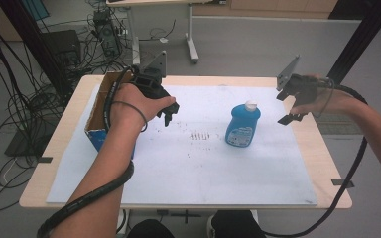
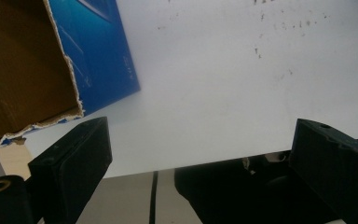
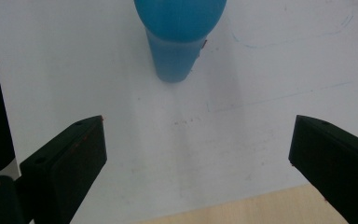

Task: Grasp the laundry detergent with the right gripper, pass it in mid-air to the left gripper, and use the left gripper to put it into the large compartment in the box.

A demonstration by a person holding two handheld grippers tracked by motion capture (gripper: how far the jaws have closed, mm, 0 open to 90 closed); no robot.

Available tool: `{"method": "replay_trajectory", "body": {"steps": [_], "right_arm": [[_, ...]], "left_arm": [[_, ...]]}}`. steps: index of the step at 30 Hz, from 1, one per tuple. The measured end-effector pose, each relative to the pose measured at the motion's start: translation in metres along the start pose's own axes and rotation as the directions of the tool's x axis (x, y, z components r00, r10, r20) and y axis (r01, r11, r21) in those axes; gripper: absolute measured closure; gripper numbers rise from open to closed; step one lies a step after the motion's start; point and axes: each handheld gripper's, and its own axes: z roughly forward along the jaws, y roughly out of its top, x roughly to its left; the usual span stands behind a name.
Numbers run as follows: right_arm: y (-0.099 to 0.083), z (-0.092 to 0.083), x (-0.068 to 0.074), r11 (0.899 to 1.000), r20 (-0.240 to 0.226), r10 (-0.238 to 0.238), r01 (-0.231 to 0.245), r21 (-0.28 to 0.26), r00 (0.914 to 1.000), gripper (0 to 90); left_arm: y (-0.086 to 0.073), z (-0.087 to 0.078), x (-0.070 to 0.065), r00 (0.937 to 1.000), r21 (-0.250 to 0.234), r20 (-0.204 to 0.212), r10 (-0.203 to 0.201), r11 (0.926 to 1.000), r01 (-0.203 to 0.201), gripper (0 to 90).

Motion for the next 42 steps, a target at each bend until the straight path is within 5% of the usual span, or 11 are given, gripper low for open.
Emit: {"method": "replay_trajectory", "body": {"steps": [10,26,42], "right_arm": [[0.004,0.024,0.009,1.0,-0.017,-0.003,0.003,-0.018,0.9998,3.7],[0.005,0.035,0.006,0.999,-0.019,-0.001,0.0,-0.032,0.9998,3.8],[-0.004,0.052,0.014,0.987,-0.046,0.038,-0.044,-0.155,0.9982,3.4]], "left_arm": [[-0.001,-0.001,0.003,1.0,-0.006,-0.001,0.006,1.0,-0.006,6.1],[0.004,0.008,0.007,1.0,0.002,0.004,0.005,1.0,-0.005,6.0],[0.004,0.007,0.0,0.9997,0.01,-0.006,0.022,0.9997,-0.022,6.0]]}}
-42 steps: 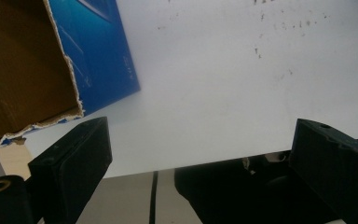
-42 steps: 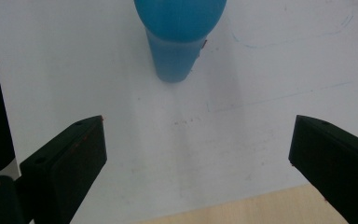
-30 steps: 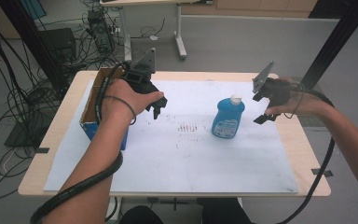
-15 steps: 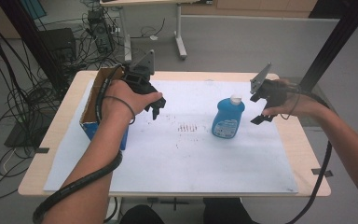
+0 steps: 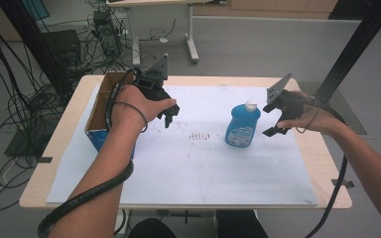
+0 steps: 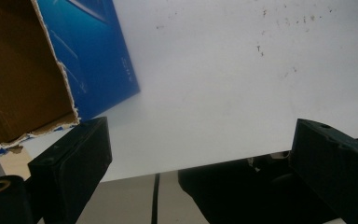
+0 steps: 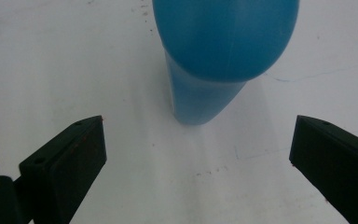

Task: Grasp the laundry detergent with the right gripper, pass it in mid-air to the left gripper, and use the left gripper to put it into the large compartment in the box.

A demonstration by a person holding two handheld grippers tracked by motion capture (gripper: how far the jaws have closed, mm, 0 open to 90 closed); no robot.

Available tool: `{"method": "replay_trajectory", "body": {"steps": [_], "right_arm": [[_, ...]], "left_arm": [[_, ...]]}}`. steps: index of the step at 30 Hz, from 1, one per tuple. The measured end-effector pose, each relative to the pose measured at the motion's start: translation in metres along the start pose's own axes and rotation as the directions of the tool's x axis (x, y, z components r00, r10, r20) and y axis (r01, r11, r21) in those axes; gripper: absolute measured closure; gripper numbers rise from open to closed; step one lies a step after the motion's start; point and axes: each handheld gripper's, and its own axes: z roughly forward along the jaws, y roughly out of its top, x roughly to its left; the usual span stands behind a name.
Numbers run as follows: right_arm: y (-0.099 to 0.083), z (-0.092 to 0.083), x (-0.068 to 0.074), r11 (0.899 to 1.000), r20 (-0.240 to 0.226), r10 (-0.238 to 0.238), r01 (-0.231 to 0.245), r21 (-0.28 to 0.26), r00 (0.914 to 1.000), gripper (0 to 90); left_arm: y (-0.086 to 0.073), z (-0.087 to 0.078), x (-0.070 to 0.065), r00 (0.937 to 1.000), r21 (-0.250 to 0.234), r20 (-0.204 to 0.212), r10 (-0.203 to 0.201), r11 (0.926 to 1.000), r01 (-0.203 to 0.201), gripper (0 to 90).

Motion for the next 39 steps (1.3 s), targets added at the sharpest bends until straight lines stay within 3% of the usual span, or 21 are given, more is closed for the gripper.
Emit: {"method": "replay_trajectory", "body": {"steps": [10,14,17,20,24,30,35,37,39], "right_arm": [[-0.004,0.017,-0.002,1.0,-0.009,0.019,-0.019,-0.016,0.9998,3.3],[-0.007,0.024,-0.003,0.998,-0.01,0.018,-0.019,-0.052,0.9998,3.3],[-0.01,0.032,-0.003,0.999,-0.005,0.033,-0.034,-0.039,0.9994,3.4],[-0.014,0.036,-0.002,0.994,-0.017,0.033,-0.035,-0.099,0.9993,4.2],[-0.014,0.042,-0.002,0.996,0.002,0.035,-0.035,-0.088,0.9994,3.3],[-0.014,0.046,-0.003,0.984,0.008,0.066,-0.064,-0.168,0.9978,2.9],[-0.015,0.048,-0.003,0.979,0.011,0.07,-0.067,-0.194,0.9975,2.8],[-0.018,0.048,-0.002,0.97,0.018,0.055,-0.05,-0.239,0.9983,3.6],[-0.022,0.051,-0.001,0.967,0.015,0.07,-0.064,-0.248,0.9974,2.6]], "left_arm": [[0.0,0.001,0.006,1.0,0.001,-0.001,-0.008,1.0,0.008,6.0],[0.001,0.002,0.007,1.0,0.004,0.0,-0.008,1.0,0.008,6.0],[0.001,0.004,0.007,1.0,0.008,-0.002,-0.007,0.9999,0.007,6.0],[0.003,0.005,0.006,1.0,0.01,-0.001,-0.006,0.9999,0.006,6.0],[0.004,0.005,0.006,1.0,0.011,-0.001,-0.007,0.9999,0.007,6.0],[0.005,0.006,0.006,1.0,0.016,-0.003,-0.005,0.9999,0.005,6.0],[0.006,0.006,0.005,1.0,0.017,-0.003,-0.007,0.9998,0.007,6.0],[0.006,0.007,0.005,1.0,0.018,-0.002,-0.007,0.9998,0.007,6.0],[0.007,0.007,0.006,1.0,0.02,-0.004,-0.002,0.9998,0.002,6.0]]}}
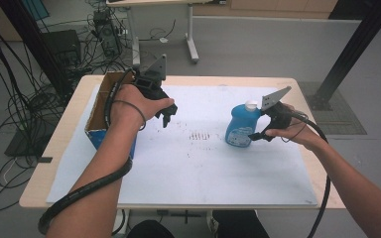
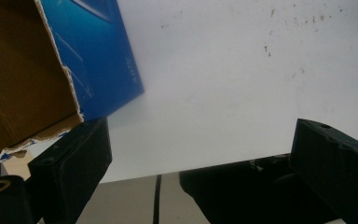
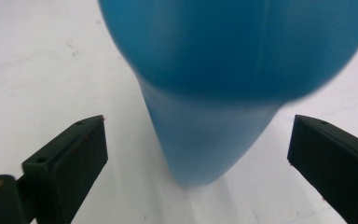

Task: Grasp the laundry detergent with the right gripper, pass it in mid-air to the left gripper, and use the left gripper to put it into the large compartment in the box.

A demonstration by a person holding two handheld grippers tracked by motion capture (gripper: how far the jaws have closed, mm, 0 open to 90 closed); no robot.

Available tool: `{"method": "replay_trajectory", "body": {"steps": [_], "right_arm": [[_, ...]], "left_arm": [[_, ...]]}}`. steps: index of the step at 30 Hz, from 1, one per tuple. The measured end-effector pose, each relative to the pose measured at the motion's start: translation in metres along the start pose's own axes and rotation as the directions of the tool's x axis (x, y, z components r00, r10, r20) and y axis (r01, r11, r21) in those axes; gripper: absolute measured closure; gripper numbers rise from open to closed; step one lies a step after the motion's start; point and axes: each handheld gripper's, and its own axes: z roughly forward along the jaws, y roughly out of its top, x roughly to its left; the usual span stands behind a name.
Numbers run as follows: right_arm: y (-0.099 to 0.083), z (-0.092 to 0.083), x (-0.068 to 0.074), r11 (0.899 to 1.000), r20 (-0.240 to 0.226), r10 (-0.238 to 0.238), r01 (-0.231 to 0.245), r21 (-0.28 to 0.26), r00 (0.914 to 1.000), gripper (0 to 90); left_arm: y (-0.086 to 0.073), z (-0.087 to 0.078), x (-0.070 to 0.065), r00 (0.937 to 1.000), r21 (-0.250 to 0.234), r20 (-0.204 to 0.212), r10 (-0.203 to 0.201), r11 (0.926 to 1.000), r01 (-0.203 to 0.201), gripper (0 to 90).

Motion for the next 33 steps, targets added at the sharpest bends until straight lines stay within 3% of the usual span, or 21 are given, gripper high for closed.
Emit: {"method": "replay_trajectory", "body": {"steps": [4,12,16,20,23,33], "right_arm": [[-0.008,0.006,0.001,0.999,0.005,0.022,-0.022,-0.033,0.9997,2.1],[-0.008,0.014,0.001,0.995,-0.009,0.026,-0.027,-0.096,0.9996,1.9],[-0.013,0.016,0.003,0.983,-0.019,0.027,-0.03,-0.18,0.9995,2.8],[-0.018,0.022,0.003,0.981,-0.016,0.051,-0.053,-0.186,0.9986,1.6],[-0.019,0.023,0.003,0.972,-0.024,0.045,-0.05,-0.228,0.9987,2.8],[-0.02,0.027,0.004,0.966,-0.023,0.046,-0.051,-0.253,0.9987,1.5]], "left_arm": [[0.002,0.0,-0.001,1.0,0.006,-0.002,0.005,1.0,-0.005,6.0],[0.003,-0.001,-0.003,1.0,-0.001,0.001,0.004,1.0,-0.004,6.0],[0.002,0.0,0.0,1.0,0.004,-0.001,0.003,1.0,-0.003,6.0],[0.002,0.0,0.001,1.0,0.009,-0.004,0.0,1.0,0.0,6.0],[0.002,0.0,0.001,1.0,0.006,-0.004,0.0,1.0,0.0,6.0],[0.003,0.0,-0.003,1.0,0.005,-0.002,0.005,1.0,-0.005,6.0]]}}
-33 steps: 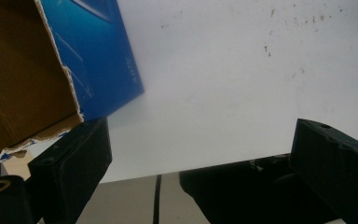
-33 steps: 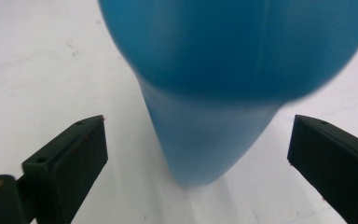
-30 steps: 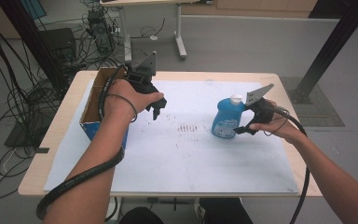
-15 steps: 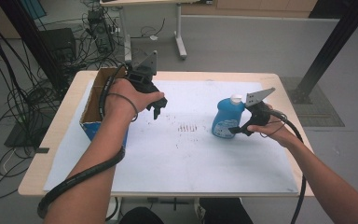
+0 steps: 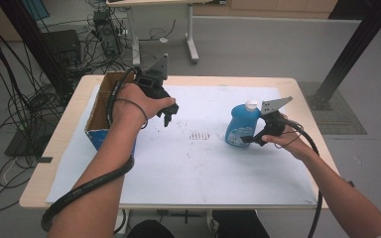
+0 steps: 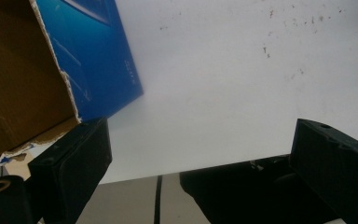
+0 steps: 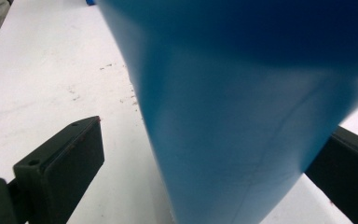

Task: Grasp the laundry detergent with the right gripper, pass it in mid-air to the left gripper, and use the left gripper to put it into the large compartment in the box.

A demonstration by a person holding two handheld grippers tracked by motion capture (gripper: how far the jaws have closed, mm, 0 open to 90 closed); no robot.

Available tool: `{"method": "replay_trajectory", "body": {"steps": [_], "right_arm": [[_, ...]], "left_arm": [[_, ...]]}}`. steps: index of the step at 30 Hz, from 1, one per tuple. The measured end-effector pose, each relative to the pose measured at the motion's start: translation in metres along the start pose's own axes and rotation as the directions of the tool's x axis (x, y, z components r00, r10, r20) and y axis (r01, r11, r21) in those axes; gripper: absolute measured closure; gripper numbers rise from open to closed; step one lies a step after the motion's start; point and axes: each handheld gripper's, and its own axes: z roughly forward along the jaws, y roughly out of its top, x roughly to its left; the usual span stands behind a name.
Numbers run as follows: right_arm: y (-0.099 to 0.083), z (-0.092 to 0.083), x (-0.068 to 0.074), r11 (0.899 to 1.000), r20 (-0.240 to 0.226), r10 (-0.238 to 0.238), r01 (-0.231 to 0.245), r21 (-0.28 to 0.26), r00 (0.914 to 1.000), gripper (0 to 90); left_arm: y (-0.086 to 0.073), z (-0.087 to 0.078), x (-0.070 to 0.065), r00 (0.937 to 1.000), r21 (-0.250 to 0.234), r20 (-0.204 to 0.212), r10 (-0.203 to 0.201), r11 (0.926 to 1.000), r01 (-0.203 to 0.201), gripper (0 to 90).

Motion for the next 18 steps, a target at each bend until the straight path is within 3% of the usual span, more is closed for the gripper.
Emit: {"method": "replay_trajectory", "body": {"steps": [18], "right_arm": [[0.0012,0.0006,-0.0002,0.999,0.007,-0.011,0.011,-0.033,0.9999,1.5]], "left_arm": [[0.0037,0.0016,-0.0034,1.0,0.003,0.0,0.002,1.0,-0.002,6.0]]}}
